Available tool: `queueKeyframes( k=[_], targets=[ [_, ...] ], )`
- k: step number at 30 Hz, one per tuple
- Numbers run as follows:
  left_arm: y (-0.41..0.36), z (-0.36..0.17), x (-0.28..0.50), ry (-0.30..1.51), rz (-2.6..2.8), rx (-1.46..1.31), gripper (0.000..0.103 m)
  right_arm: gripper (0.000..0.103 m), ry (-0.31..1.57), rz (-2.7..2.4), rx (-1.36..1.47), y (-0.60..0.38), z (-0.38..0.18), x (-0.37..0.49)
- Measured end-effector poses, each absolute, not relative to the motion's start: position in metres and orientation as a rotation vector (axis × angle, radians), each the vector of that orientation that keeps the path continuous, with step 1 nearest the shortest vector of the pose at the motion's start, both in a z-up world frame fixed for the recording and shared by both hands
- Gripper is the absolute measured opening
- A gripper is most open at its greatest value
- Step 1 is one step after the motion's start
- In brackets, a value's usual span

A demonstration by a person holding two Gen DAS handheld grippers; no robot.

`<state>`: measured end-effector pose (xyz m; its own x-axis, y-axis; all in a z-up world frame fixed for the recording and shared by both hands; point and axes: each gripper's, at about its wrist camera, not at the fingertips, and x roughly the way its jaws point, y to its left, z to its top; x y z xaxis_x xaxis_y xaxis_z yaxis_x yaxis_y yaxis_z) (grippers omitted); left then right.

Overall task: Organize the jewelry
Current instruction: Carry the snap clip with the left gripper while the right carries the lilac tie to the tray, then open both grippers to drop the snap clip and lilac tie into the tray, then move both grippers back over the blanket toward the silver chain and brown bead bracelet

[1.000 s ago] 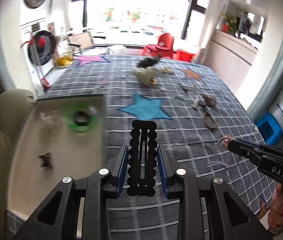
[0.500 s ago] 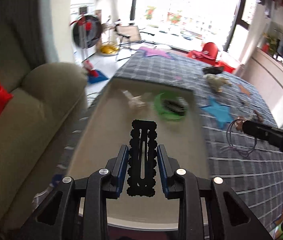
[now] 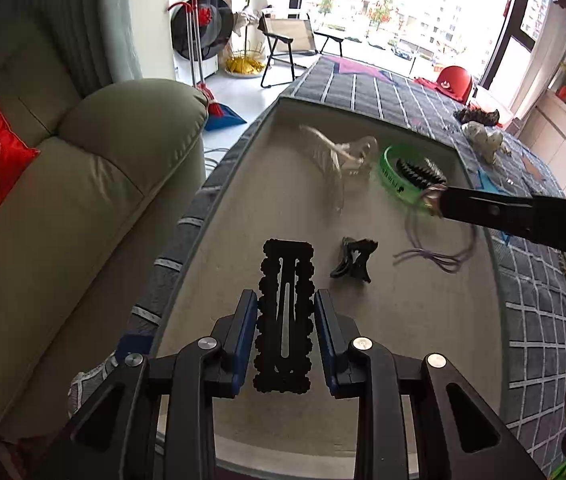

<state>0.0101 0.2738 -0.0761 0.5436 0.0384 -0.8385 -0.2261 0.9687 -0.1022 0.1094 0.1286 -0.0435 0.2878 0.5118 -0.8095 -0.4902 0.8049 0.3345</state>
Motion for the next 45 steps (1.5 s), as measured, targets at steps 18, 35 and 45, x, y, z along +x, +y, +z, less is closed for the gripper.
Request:
queueKeyframes(
  k=[18,35,45],
  targets=[
    [0.261,-0.078,0.019,1.002,0.202,-0.113,0.032,0.015,1.172,0.616,0.008,0.139,-0.079,0.129],
    [0.245,-0.051,0.01,0.925,0.217,-0.071,0.103,0.073,1.098,0.61,0.089,0.102,-0.039,0.117],
    [0.201,-0.019,0.006,0.88,0.16,-0.038,0.103,0.088,1.071,0.506,0.177,0.018,-0.025,0.103]
  ],
)
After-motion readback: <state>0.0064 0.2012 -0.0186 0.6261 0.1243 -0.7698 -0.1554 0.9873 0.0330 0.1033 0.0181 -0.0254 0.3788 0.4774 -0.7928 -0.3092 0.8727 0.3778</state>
